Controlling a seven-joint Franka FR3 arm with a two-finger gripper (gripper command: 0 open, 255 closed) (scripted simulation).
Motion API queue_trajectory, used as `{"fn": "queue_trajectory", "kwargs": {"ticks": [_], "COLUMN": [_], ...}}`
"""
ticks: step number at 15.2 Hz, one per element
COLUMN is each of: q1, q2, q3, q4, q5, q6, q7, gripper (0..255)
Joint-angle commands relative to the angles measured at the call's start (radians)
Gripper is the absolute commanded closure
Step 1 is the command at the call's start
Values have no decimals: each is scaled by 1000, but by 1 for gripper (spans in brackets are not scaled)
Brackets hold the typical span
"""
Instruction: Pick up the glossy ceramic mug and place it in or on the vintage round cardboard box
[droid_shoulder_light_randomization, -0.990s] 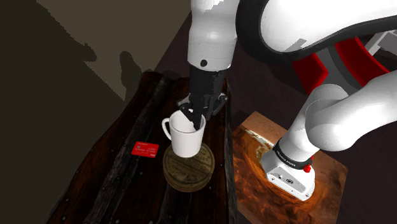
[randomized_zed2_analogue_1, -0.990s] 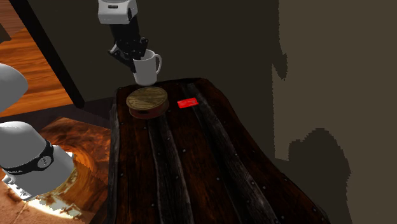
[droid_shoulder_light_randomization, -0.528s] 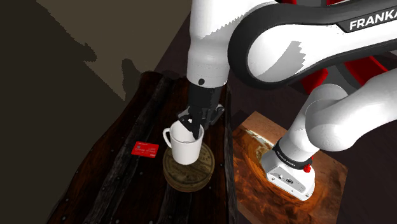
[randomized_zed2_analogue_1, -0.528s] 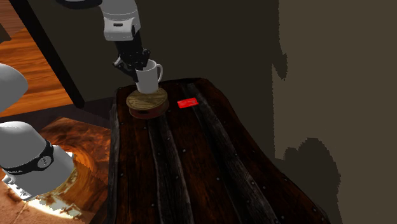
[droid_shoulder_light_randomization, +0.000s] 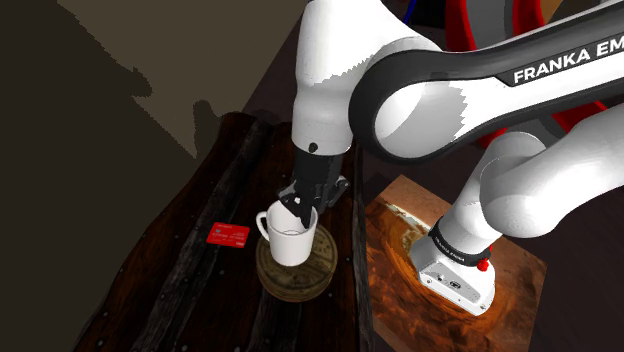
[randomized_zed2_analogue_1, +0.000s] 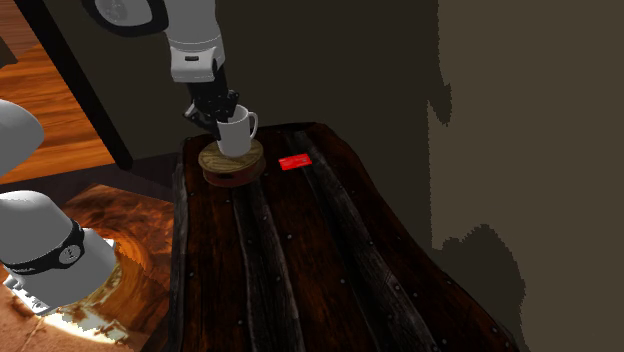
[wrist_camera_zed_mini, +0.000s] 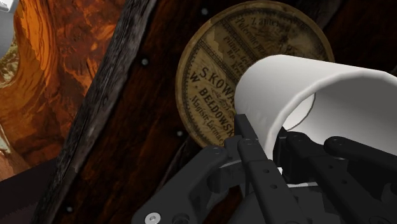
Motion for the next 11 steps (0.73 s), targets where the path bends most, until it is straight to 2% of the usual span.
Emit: {"fn": "queue_trajectory", "kwargs": {"ticks": [1,5,6,11], "q1": [0,0,0,0], "q2": [1,1,1,1], "q3": [1,1,1,1], "q4": [0,0,0,-1], "q5": [0,0,0,0], "q6": [2,2,2,2], "q7": [0,0,0,0], "gripper": [255,255,0,0]}}
